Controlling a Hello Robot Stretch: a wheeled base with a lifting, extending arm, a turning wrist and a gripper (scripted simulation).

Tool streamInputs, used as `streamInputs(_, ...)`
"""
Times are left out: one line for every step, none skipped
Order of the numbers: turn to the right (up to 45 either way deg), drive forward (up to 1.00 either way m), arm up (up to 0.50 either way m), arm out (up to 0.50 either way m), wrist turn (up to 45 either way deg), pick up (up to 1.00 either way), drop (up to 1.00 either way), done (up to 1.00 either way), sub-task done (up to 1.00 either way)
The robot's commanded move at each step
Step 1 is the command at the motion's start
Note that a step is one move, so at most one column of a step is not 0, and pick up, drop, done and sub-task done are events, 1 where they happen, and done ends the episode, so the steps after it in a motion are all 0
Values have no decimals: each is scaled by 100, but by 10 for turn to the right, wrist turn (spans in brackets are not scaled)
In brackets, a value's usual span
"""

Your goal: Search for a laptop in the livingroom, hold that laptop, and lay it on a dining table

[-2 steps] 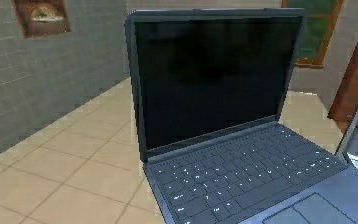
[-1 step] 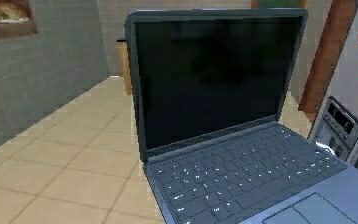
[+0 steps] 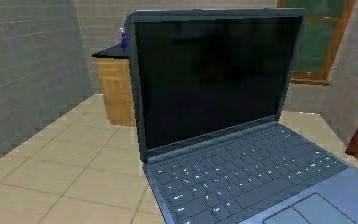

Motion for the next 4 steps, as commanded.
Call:
streamInputs(450,0,0,0,0,0,0,0,0)
streamInputs(120,0,0,0,0,0,0,0,0)
streamInputs(30,0,0,0,0,0,0,0,0)
streamInputs(0,15,0,0,0,0,0,0,0)
